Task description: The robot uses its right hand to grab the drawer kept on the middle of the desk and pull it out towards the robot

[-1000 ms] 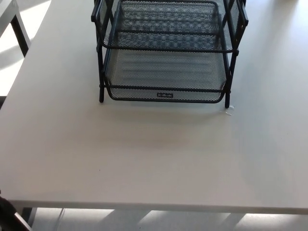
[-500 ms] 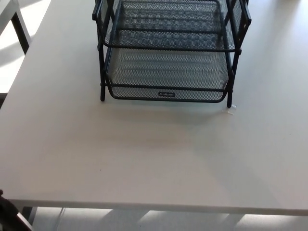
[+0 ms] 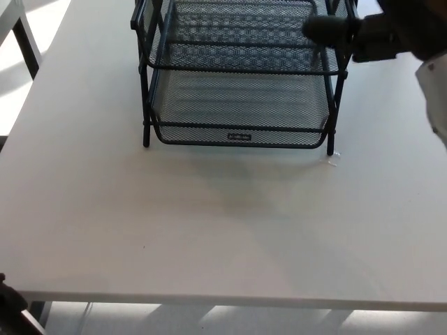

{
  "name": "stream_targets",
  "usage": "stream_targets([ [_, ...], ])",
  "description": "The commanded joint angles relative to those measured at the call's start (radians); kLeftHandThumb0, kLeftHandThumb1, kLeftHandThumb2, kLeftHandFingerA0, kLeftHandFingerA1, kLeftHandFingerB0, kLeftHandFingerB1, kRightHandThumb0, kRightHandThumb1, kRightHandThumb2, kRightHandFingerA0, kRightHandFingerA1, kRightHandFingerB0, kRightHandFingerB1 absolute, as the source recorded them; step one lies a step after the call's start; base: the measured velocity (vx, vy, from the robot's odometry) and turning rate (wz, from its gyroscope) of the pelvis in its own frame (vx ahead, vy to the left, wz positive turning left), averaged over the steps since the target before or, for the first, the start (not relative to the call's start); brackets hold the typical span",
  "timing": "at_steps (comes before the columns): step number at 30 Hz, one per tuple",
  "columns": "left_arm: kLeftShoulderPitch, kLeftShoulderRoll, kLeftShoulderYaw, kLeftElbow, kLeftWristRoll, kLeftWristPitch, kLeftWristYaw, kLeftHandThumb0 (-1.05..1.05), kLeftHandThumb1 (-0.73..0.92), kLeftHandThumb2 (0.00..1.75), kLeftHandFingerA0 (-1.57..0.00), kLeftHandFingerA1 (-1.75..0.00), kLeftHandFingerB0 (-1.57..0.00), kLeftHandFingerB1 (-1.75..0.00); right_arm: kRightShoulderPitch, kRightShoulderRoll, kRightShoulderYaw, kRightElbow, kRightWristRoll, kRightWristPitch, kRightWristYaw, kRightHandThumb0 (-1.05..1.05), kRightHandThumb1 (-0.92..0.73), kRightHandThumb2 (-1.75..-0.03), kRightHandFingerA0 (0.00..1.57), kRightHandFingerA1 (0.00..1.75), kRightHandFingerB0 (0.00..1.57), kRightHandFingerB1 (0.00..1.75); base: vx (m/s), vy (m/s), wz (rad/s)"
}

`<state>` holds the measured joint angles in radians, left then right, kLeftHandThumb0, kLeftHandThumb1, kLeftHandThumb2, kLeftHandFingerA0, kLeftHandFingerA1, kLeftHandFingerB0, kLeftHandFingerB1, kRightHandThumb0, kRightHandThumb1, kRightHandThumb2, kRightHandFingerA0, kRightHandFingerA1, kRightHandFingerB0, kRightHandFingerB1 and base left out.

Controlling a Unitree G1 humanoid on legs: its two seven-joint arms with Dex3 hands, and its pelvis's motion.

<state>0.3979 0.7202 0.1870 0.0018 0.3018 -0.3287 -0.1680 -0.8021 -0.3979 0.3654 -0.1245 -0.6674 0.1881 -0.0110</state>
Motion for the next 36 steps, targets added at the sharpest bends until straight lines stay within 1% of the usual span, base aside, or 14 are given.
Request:
stream_targets([
  [1,-0.003,-0.002,0.004,-0.001,0.014,0.002,-0.009,-0.31,0.55,0.56,-0.79,-0.84,-0.81,-0.58,-0.014,0.054,0.050,0.039,-0.044,-0.035,0.031,-0.80,-0.59,-0.59,0.19,0.52,0.25,0.37,0.00,0.000,0.00],
  [3,-0.004,-0.002,0.004,0.002,0.018,-0.005,-0.008,-0.31,0.55,0.56,-0.79,-0.86,-0.80,-0.59,-0.012,0.063,0.053,0.045,-0.039,-0.036,0.049,-0.81,-0.60,-0.59,0.17,0.51,0.23,0.37,0.00,0.000,0.00],
  [4,-0.001,0.000,0.005,-0.005,0.022,-0.002,-0.010,-0.32,0.56,0.56,-0.78,-0.86,-0.80,-0.60,-0.017,0.065,0.081,0.078,-0.077,-0.056,0.027,-0.91,-0.49,-0.81,0.18,0.54,0.20,0.43,0.00,0.000,0.00],
  [5,-0.001,0.000,0.005,-0.006,0.022,-0.002,-0.011,-0.32,0.56,0.56,-0.78,-0.86,-0.80,-0.60,-0.018,0.067,0.083,0.083,-0.082,-0.059,0.024,-0.91,-0.49,-0.81,0.18,0.54,0.20,0.43,0.00,0.000,0.00],
  [6,-0.002,-0.001,0.005,-0.004,0.022,-0.005,-0.010,-0.32,0.56,0.56,-0.79,-0.86,-0.81,-0.60,-0.016,0.075,0.080,0.090,-0.068,-0.067,0.026,-0.84,-0.60,-0.59,0.17,0.51,0.25,0.37,0.00,0.000,0.00],
  [8,-0.001,-0.003,0.006,-0.004,0.021,-0.006,-0.009,-0.32,0.56,0.56,-0.78,-0.85,-0.80,-0.59,-0.012,0.097,0.082,0.121,-0.052,-0.096,0.012,-0.85,-0.59,-0.59,0.19,0.52,0.26,0.38,0.00,0.000,0.00],
  [11,-0.001,-0.002,0.007,-0.006,0.018,-0.003,-0.014,-0.32,0.55,0.56,-0.77,-0.83,-0.81,-0.57,-0.027,0.113,0.128,0.201,-0.107,-0.129,-0.025,-0.90,-0.63,-0.60,0.23,0.54,0.24,0.39,0.00,0.000,0.00],
  [12,-0.009,-0.003,0.005,-0.004,0.021,0.000,-0.012,-0.32,0.55,0.57,-0.77,-0.83,-0.80,-0.57,-0.033,0.114,0.132,0.216,-0.110,-0.129,-0.015,-0.89,-0.64,-0.60,0.21,0.54,0.19,0.39,0.00,0.000,0.00],
  [15,-0.013,-0.002,0.004,0.004,0.022,-0.011,-0.009,-0.31,0.55,0.56,-0.78,-0.83,-0.81,-0.58,-0.047,0.124,0.154,0.257,-0.125,-0.125,0.013,-0.90,-0.66,-0.61,0.18,0.52,0.18,0.39,0.00,0.000,0.00],
  [22,-0.013,-0.001,0.001,0.005,0.030,-0.018,-0.006,-0.33,0.55,0.56,-0.79,-0.87,-0.80,-0.60,-0.064,0.131,0.179,0.376,-0.163,-0.148,-0.027,-0.85,-0.61,-0.59,0.20,0.49,0.20,0.36,0.00,0.000,0.00],
  [27,-0.012,-0.004,0.001,0.003,0.024,-0.018,-0.010,-0.32,0.55,0.56,-0.81,-0.88,-0.81,-0.61,-0.087,0.149,0.196,0.506,-0.202,-0.160,-0.107,-0.86,-0.60,-0.59,0.22,0.50,0.23,0.35,0.00,0.000,0.00],
  [30,-0.002,-0.005,0.001,-0.022,0.028,0.003,-0.019,-0.31,0.54,0.56,-0.80,-0.88,-0.81,-0.62,-0.101,0.178,0.198,0.632,-0.210,-0.166,-0.201,-0.80,-0.55,-0.58,0.23,0.50,0.26,0.35,0.00,0.000,0.00],
  [33,-0.001,-0.006,0.002,-0.021,0.028,-0.002,-0.016,-0.32,0.55,0.56,-0.81,-0.90,-0.81,-0.62,-0.114,0.189,0.202,0.686,-0.223,-0.173,-0.248,-0.79,-0.55,-0.58,0.24,0.50,0.26,0.35,0.00,0.000,0.00],
  [36,0.001,-0.005,0.002,-0.018,0.025,-0.012,-0.015,-0.31,0.54,0.56,-0.81,-0.89,-0.82,-0.61,-0.141,0.210,0.220,0.774,-0.259,-0.151,-0.334,-0.77,-0.55,-0.58,0.26,0.51,0.27,0.38,0.00,0.000,0.00],
])
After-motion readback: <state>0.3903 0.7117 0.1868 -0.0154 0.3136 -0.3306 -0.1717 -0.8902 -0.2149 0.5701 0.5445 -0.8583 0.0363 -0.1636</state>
